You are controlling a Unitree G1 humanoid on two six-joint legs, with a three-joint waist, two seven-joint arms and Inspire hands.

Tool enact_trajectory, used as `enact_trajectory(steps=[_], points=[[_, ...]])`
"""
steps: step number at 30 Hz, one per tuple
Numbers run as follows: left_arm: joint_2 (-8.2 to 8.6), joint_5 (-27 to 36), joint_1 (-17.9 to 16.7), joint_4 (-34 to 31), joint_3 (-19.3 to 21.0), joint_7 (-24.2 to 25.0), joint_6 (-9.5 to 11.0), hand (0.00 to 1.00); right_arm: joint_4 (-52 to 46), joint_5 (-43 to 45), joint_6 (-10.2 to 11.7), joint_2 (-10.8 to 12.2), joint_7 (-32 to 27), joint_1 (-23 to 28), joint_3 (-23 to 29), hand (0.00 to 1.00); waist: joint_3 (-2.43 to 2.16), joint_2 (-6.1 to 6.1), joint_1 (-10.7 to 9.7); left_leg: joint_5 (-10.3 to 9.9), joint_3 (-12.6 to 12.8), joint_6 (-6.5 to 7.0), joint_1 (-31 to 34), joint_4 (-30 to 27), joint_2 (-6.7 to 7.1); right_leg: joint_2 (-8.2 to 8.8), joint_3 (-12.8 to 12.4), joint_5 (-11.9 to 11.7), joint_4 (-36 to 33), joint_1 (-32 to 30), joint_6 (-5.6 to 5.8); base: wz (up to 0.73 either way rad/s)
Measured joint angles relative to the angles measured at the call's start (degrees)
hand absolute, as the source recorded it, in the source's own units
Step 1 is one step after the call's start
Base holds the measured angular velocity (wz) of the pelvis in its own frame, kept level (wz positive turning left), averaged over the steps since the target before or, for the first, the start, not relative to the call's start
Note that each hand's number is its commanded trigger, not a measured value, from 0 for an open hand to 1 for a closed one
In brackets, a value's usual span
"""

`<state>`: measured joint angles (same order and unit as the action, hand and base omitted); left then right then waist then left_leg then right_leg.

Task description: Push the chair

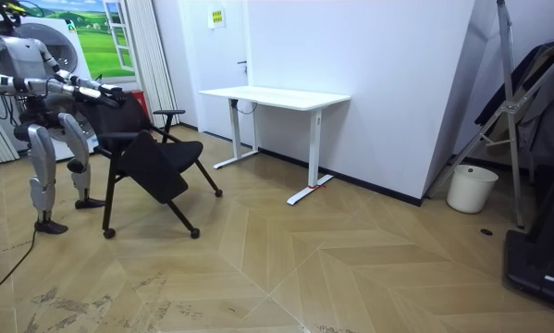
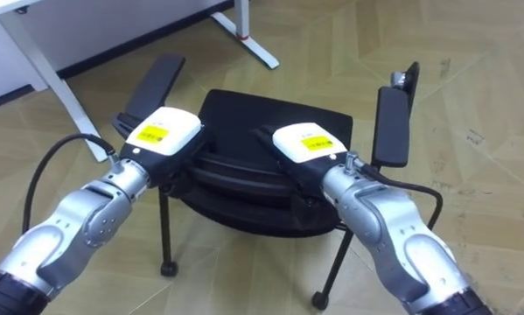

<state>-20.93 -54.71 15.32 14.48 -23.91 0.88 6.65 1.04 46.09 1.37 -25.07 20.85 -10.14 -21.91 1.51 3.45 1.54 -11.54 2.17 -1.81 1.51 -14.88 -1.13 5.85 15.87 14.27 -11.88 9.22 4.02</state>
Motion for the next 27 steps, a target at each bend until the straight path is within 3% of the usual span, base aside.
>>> enact_trajectory(steps=[2, 4, 5, 6, 7, 8, 9, 16, 19, 20, 21, 22, 27], points=[[0.07, -0.02, 0.0, 0.06, -0.4, 0.0, -0.11, 1.0, 0.81, -0.74, 0.01, 0.08, 0.0, 0.08, 0.0, 0.0, -0.03, -0.07, 0.0, 0.16, -1.74, -0.16, -0.76, 0.75, -0.03, -0.01, 0.06, 0.01, -1.77, -0.48, 0.0, 0.01], [0.21, -0.01, -0.06, 0.24, -1.07, 0.22, -0.51, 1.0, 2.12, -1.05, 0.56, 0.33, -0.13, 0.21, 0.01, 0.0, -0.21, -0.42, 0.04, 0.29, -7.42, -0.16, -1.64, 0.96, -0.99, -0.43, -0.93, 0.9, -5.71, -2.68, -0.6, -0.26], [-0.57, -0.06, -0.09, -0.04, -0.64, 0.2, -0.5, 1.0, 3.31, -1.2, 1.31, 0.69, -0.64, -0.28, 0.05, 0.0, -0.19, -0.26, 1.05, 0.27, -11.89, -0.23, -1.49, 0.92, -1.56, -2.77, -5.3, 0.73, -1.29, -4.46, -2.3, -0.37], [-0.76, -0.1, -0.23, 0.17, 0.27, 0.08, -0.67, 1.0, 3.63, -1.17, 1.77, 0.65, -1.27, -0.79, -0.01, 0.0, -0.57, -0.81, 0.63, -0.03, -12.11, -1.07, -0.02, 0.38, -1.76, -3.46, -4.96, -2.92, 2.14, -4.52, -4.2, -0.13], [-0.65, -0.09, -0.11, 0.58, 0.32, 0.25, -1.06, 1.0, 4.14, -1.24, 1.83, 0.74, -1.75, -1.09, -0.09, 0.0, -0.64, -1.37, 0.02, 0.06, -10.9, -1.42, 0.31, 0.4, -2.05, -3.84, -4.11, -3.68, 2.01, -4.42, -4.02, 0.4], [-0.22, -0.07, 0.11, 1.28, 0.29, 0.67, -1.24, 1.0, 5.44, -1.54, 1.75, 1.23, -2.5, -1.22, 0.15, 0.0, -0.71, -1.38, -1.11, 0.27, -6.89, -1.46, -0.25, 1.36, -2.39, -3.82, -3.12, -3.69, 1.85, -3.83, -4.01, 0.56], [-0.03, -0.13, 0.09, 1.16, 0.0, 0.75, -1.39, 1.0, 6.28, -2.04, 1.78, 1.58, -2.72, -1.2, 0.75, 0.0, -0.67, -1.13, -1.73, 0.85, -4.75, -1.44, -1.26, 2.12, -2.58, -3.84, -3.26, -3.62, 1.98, -3.37, -3.93, 0.41], [1.34, -1.26, 0.02, 1.97, -0.67, 1.04, -2.68, 1.0, 10.41, -2.59, 2.88, 2.16, -6.81, -1.2, 0.91, 0.0, -0.8, -0.76, -2.12, 0.97, -3.14, -1.25, -3.27, 3.21, -1.76, -3.52, -3.06, -3.67, 2.27, -2.13, -3.79, -0.02], [1.52, -1.14, 0.1, 2.45, -0.61, 0.95, -3.11, 1.0, 13.07, -2.43, 4.32, 2.8, -9.53, -1.85, 0.82, 0.21, -0.73, -0.93, -2.8, 0.95, -2.78, -1.21, -3.21, 3.04, -1.54, -3.29, -3.1, -3.66, 2.38, -2.05, -3.78, 0.0], [1.54, -1.14, 0.1, 2.45, -0.6, 0.95, -3.19, 1.0, 13.31, -2.41, 4.52, 2.82, -9.88, -1.89, 0.82, 0.62, -0.7, -0.97, -2.81, 0.94, -2.72, -1.2, -3.19, 3.02, -1.54, -3.29, -3.1, -3.66, 2.4, -2.07, -3.76, -0.04], [1.58, -1.14, 0.1, 2.45, -0.59, 0.97, -3.4, 1.0, 13.72, -2.21, 5.06, 2.83, -10.6, -1.94, 0.81, 0.7, -0.64, -1.11, -2.83, 0.94, -2.63, -1.19, -3.13, 2.97, -1.54, -3.28, -3.11, -3.64, 2.4, -2.12, -3.73, 0.0], [1.62, -1.13, 0.09, 2.51, -0.59, 1.02, -3.54, 1.0, 13.85, -2.17, 5.37, 2.83, -11.03, -1.93, 0.81, 1.0, -0.62, -1.33, -2.87, 0.93, -2.59, -1.18, -3.06, 2.81, -1.54, -3.27, -3.12, -3.63, 2.41, -2.12, -3.72, 0.0], [2.0, -0.98, 0.09, 3.34, -0.46, 1.15, -3.72, 1.0, 14.07, -0.63, 6.63, 2.66, -11.54, -1.86, 0.69, 1.0, -0.67, -2.13, -2.9, 0.93, -2.52, -1.18, -2.95, 2.23, -1.54, -3.25, -3.13, -3.57, 2.4, -1.96, -3.62, 0.0]])
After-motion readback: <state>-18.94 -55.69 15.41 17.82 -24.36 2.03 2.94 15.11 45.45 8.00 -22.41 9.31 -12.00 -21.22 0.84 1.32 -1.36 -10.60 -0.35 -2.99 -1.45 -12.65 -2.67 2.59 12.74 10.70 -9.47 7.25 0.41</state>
